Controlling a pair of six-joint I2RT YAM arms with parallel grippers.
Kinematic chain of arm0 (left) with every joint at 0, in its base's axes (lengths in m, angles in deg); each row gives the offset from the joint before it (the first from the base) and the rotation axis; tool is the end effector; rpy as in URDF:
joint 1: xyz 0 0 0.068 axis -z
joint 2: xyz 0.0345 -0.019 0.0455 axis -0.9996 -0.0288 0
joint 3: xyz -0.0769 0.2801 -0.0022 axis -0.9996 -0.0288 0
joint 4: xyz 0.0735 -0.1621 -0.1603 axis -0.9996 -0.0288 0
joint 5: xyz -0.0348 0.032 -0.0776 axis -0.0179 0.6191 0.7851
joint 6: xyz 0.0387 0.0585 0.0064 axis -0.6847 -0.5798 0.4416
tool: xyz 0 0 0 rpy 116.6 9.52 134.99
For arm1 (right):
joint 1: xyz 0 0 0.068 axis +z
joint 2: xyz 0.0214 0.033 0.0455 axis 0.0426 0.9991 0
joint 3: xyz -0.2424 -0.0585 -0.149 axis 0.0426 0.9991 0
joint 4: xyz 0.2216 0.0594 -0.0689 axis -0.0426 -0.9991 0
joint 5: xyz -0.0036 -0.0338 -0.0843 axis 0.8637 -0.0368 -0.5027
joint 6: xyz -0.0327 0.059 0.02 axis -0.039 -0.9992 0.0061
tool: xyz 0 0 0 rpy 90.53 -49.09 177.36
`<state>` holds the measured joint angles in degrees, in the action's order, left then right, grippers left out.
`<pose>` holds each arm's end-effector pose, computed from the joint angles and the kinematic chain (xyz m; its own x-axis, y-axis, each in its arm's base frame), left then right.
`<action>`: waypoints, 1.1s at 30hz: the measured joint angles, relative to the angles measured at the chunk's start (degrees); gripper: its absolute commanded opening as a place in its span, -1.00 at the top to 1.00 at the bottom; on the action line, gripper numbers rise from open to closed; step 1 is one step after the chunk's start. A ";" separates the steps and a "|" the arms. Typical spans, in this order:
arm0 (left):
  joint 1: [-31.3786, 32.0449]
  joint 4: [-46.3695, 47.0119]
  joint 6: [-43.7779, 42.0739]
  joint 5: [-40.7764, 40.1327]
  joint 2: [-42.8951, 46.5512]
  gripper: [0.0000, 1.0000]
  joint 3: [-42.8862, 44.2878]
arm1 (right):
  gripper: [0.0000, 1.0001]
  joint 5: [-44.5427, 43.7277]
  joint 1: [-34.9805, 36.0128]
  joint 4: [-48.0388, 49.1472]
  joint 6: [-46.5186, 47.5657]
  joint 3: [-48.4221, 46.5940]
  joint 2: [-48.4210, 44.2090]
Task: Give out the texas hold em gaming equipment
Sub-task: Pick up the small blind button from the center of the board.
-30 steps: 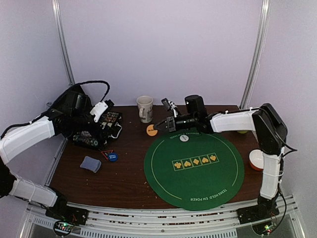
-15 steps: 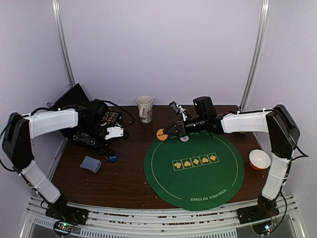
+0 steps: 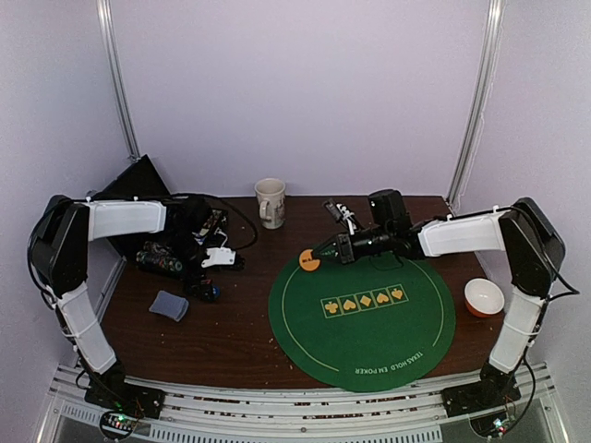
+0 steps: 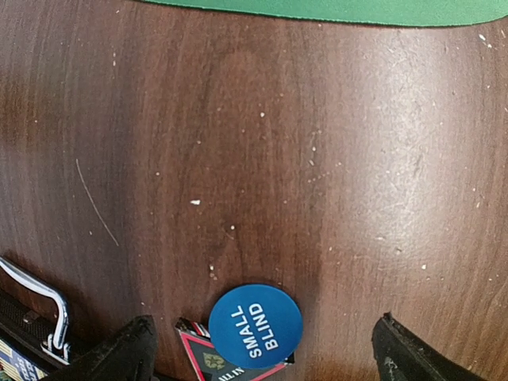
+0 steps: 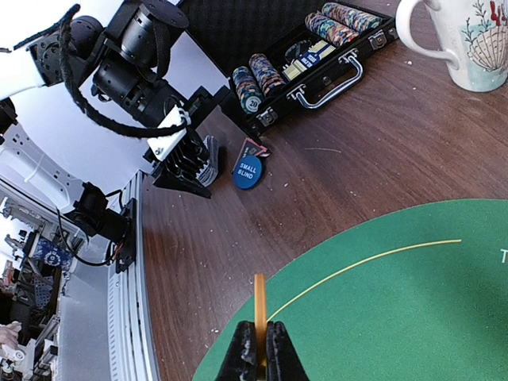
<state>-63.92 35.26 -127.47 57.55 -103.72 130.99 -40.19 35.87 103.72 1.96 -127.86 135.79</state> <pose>0.2937 -0.1476 0.1931 -0.1377 0.9475 -0.2886 0.9878 0.1529 0.0304 0.3070 0.2550 0.2430 -0.6024 -0.1704 -0.7798 -0.7945 0.2213 0.5655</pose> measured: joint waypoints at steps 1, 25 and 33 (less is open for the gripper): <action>0.00 -0.04 -0.04 0.00 -0.04 -0.93 0.00 | 1.00 0.09 -0.02 0.33 -0.22 0.11 0.00; 1.46 3.28 1.68 -8.74 -5.38 -0.55 -0.57 | 1.00 1.27 -0.09 4.11 -3.02 1.90 0.00; 1.49 2.01 1.95 -8.70 -5.51 -0.25 -0.59 | 1.00 1.27 -0.15 4.11 -3.04 1.90 0.00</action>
<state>-62.44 37.27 -125.52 48.85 -109.23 130.40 -38.92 35.72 107.83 -1.08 -125.96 135.79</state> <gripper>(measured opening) 0.653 0.029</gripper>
